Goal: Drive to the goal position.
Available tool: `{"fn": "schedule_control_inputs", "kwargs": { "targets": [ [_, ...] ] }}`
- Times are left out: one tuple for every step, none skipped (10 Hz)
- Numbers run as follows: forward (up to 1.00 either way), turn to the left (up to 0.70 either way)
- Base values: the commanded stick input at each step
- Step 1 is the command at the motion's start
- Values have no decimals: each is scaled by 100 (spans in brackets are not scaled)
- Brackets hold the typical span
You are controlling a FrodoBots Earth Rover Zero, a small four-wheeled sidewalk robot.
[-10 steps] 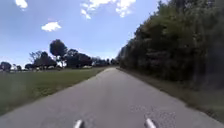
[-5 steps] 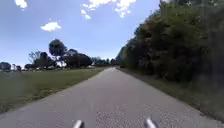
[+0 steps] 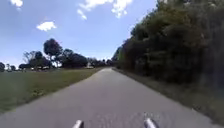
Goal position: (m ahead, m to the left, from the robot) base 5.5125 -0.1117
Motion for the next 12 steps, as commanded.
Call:
{"fn": "schedule_control_inputs", "kwargs": {
  "targets": [
    [50, -13],
    [50, 0],
    [50, 0],
    [50, 0],
    [50, 0],
    [50, 0],
    [50, 25],
    [50, 25],
    [50, 7],
    [50, 0],
    [50, 0],
    [50, 0]
  ]
}}
